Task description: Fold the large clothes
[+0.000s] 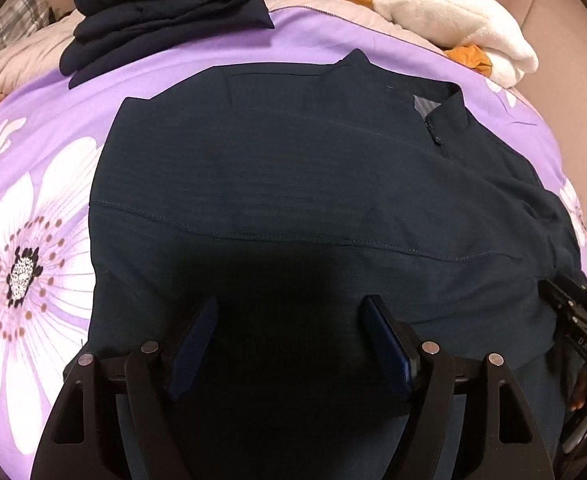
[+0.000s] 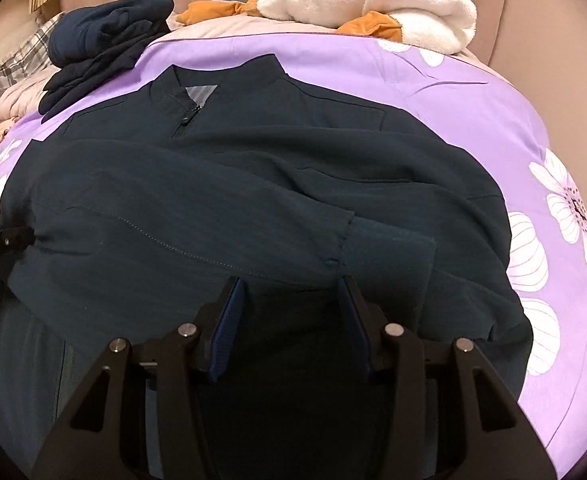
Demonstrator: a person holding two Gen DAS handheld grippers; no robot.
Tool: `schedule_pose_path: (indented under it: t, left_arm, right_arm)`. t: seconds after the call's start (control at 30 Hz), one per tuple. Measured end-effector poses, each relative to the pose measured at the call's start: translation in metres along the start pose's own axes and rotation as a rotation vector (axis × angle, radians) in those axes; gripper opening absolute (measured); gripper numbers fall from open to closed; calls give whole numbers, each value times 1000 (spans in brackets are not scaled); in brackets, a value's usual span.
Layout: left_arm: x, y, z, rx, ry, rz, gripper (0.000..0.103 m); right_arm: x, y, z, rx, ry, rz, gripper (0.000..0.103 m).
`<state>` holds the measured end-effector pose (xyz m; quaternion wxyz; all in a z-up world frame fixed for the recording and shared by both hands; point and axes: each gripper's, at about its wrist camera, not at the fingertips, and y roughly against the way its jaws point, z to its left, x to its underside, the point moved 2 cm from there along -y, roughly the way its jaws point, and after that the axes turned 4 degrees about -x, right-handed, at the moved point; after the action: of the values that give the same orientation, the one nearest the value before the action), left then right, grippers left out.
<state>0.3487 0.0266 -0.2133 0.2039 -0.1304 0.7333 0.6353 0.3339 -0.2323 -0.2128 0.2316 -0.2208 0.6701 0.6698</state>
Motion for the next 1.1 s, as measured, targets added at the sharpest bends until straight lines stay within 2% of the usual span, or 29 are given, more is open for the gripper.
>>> schedule_pose_path:
  t: [0.1,0.17,0.23,0.33,0.47,0.6,0.7,0.77,0.87,0.93,0.97,1.1]
  left_arm:
    - [3,12,2,14,8,-15,75]
    - [11,22,5,27,-5,-46,75]
    - [19,20,11,15,-8,-50,77]
    - [24,12,9,21,0,-42,79]
    - [16,15,1,-1,5,-27,80]
    - [22,40,7,66,58,-53,80]
    - [42,64,19,90,92,-81,83]
    - [57,75,29,92,115,-85,88]
    - [85,95,49,75,134,-85,90]
    - [103,105,61,78,147,-69,95]
    - [114,113,69,92,156,-58,100]
    - [148,131,86,173,197,-17,101]
  right_arm:
    - [-3,11,0,-5,-10,1,50]
    - [3,31,-1,-55,-23,-50,51]
    - [11,37,-3,-67,-26,-61,59]
    - [29,22,-9,-43,-17,-17,60]
    - [27,18,-13,-58,-60,-29,61]
    - [25,36,-14,-92,-112,-21,61]
    - [39,64,-18,-133,-157,-58,70]
    - [52,78,-25,-133,-185,-63,71]
    - [78,100,-39,-137,-254,-50,72]
    - [97,118,-50,-127,-300,-49,80]
    - [108,127,-55,-112,-318,-50,81]
    - [141,151,-70,-93,-350,-39,85]
